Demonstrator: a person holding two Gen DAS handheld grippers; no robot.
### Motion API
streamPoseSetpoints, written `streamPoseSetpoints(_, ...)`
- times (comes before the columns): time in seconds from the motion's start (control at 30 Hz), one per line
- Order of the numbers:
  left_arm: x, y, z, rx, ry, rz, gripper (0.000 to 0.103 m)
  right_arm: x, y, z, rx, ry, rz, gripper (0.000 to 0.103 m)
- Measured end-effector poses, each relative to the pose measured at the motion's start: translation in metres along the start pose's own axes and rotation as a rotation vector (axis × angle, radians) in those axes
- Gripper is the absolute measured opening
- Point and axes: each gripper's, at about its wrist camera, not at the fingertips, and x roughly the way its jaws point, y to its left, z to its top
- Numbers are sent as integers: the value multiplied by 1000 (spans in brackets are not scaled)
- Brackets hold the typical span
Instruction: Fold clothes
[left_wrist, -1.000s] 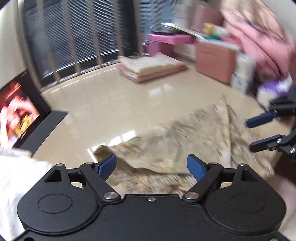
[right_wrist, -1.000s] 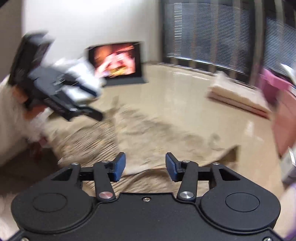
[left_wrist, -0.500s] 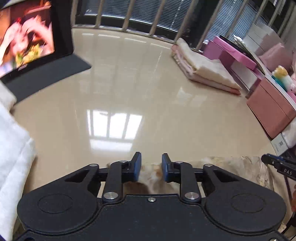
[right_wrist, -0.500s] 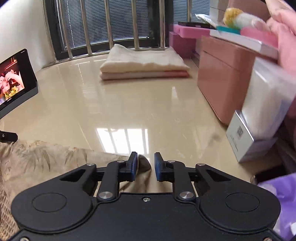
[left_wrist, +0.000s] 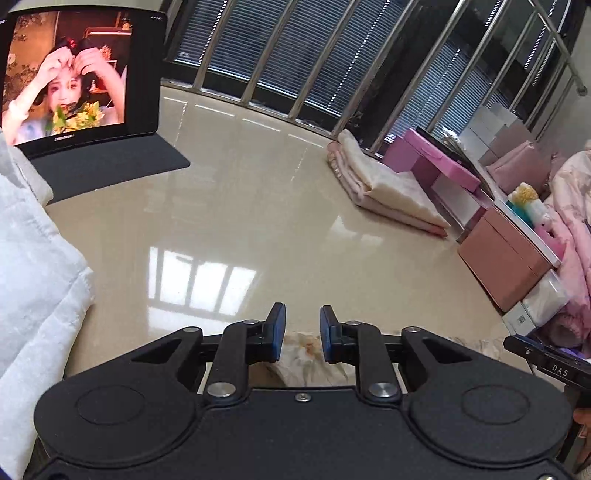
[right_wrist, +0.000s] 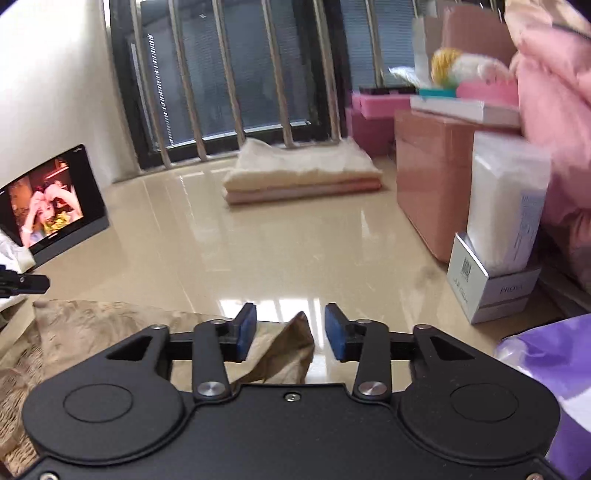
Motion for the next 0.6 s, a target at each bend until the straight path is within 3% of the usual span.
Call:
streamPoseSetpoints(0.13, 10, -2, -7, 24, 51, 40, 20, 4, 7, 0, -53, -6, 19, 42)
streamPoseSetpoints(0.23, 16, 6, -12, 1, 64, 59, 20, 19, 8, 3, -72, 30, 45, 22)
streamPoseSetpoints(0.37, 13, 12, -14, -35, 54, 47, 20, 36, -1, 2, -28, 115, 21, 15)
streamPoseSetpoints(0.5, 12, 12, -15, -29, 51, 49, 20, 29, -11, -6, 35, 108, -26, 14)
streamPoseSetpoints(0.6, 12, 12, -15, -33, 48, 46, 20, 26, -9, -12, 5, 94, -30, 14)
